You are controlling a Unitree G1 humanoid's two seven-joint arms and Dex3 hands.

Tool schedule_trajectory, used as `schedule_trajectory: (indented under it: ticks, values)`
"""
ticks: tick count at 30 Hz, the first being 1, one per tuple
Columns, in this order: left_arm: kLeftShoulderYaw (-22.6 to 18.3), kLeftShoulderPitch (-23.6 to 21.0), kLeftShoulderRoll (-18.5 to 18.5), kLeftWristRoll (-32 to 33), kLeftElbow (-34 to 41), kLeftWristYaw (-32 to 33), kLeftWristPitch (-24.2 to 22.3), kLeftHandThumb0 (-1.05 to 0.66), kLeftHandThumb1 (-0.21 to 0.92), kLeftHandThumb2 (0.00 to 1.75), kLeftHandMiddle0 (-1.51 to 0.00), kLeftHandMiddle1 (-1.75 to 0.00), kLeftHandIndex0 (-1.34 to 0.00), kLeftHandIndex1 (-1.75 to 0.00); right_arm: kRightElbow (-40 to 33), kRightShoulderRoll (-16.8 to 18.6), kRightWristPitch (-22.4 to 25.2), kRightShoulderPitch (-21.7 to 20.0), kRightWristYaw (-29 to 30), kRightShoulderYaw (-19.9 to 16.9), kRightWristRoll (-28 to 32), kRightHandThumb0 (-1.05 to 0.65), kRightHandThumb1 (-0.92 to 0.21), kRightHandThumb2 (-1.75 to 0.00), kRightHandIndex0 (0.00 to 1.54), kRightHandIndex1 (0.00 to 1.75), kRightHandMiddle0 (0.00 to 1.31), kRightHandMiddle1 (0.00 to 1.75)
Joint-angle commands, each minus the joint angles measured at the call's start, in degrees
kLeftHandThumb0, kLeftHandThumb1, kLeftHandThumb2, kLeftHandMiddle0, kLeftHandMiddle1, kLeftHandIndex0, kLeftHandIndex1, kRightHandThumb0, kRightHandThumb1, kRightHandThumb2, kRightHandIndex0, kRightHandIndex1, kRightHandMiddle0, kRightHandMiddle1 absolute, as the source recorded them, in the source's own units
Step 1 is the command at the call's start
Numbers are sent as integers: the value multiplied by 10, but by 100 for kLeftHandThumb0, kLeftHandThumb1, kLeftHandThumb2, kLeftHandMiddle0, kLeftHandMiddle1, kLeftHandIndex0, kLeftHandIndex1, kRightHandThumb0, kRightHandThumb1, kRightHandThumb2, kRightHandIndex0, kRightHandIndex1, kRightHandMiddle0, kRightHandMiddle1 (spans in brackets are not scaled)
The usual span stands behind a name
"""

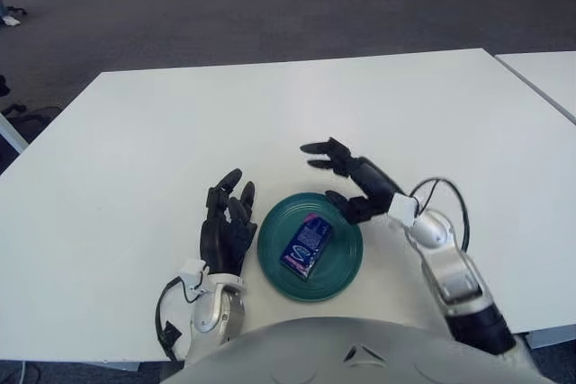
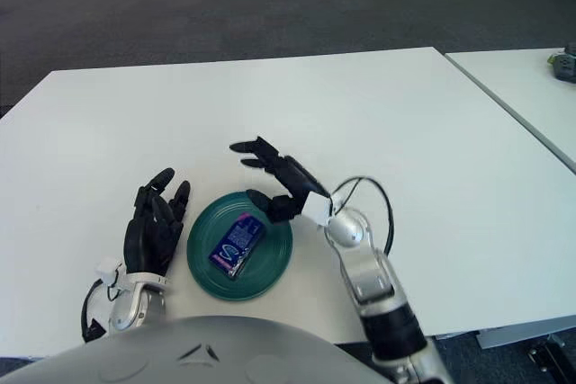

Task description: Put the gum into the plate.

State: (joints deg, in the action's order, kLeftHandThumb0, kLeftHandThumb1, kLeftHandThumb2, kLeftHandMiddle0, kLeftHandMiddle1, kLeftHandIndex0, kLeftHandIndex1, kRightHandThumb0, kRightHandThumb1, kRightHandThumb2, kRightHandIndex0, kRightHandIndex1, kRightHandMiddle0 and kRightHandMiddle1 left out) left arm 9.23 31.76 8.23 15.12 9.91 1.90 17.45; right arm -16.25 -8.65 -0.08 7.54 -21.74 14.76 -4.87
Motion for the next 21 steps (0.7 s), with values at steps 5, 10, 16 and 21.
schedule_trajectory:
  ticks: [5,10,16,21]
  values:
    - [1,18,4,-12,19,-5,9,-92,92,79,-57,-8,-17,-98,14,49,56,6,38,-61,93,-77,-92,-72,52,15,1,85]
    - [4,22,4,-12,26,-5,4,-95,92,79,-59,-9,-23,-102,7,55,126,4,49,-97,147,-77,-92,-73,56,18,4,89]
    - [10,31,3,-26,40,3,-3,-93,92,81,-60,-9,-24,-103,-2,71,192,-3,80,-112,175,-73,-92,-74,57,19,6,90]
    - [11,40,1,-21,52,2,-11,-93,92,82,-60,-9,-22,-102,-1,71,204,5,95,-124,177,-71,-92,-75,57,19,6,90]
